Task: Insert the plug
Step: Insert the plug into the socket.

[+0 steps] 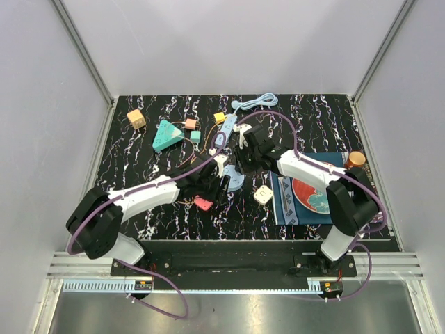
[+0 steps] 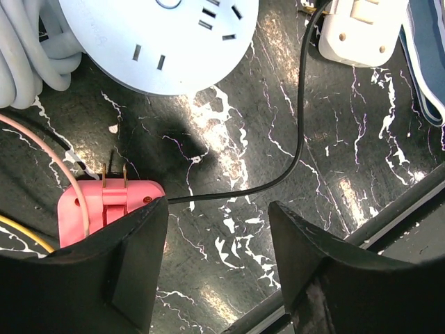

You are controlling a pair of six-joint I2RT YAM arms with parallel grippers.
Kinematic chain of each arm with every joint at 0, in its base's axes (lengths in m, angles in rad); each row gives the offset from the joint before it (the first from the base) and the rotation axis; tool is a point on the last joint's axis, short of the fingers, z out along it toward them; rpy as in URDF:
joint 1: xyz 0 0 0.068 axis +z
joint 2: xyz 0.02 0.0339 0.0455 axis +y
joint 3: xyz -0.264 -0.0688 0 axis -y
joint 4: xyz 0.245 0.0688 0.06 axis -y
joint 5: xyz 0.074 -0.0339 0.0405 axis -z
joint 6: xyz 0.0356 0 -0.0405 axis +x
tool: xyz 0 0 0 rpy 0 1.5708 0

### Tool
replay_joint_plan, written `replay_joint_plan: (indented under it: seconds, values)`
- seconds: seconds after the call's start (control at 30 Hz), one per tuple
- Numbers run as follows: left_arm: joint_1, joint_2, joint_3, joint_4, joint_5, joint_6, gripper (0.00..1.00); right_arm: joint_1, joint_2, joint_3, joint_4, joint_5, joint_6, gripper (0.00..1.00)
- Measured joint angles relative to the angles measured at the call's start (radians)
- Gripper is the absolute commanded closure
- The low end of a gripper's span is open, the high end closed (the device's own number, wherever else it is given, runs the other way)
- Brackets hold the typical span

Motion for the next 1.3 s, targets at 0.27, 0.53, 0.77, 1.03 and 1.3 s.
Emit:
replay_joint_plan:
  seconds: [0.27, 0.53, 0.77, 1.03, 1.3]
  values:
    - [0.000, 0.018, 0.000, 0.031, -0.005, -0.019, 0.37, 0.000, 0.056, 0.000, 0.048, -0.031, -0.049, 1.00]
    - [0.000, 0.025, 0.000, 0.032, -0.013, -0.023, 0.38, -0.006, 0.083, 0.002, 0.074, -0.029, -0.079, 1.00]
    - [0.000, 0.025, 0.000, 0.032, -0.016, -0.023, 0.37, -0.008, 0.084, 0.002, 0.078, -0.027, -0.086, 1.00]
    - [0.002, 0.030, 0.000, 0.032, -0.016, -0.023, 0.38, -0.011, 0.084, 0.002, 0.078, -0.027, -0.089, 1.00]
    - [0.002, 0.030, 0.000, 0.033, -0.016, -0.023, 0.37, -0.012, 0.085, 0.005, 0.073, -0.027, -0.091, 1.00]
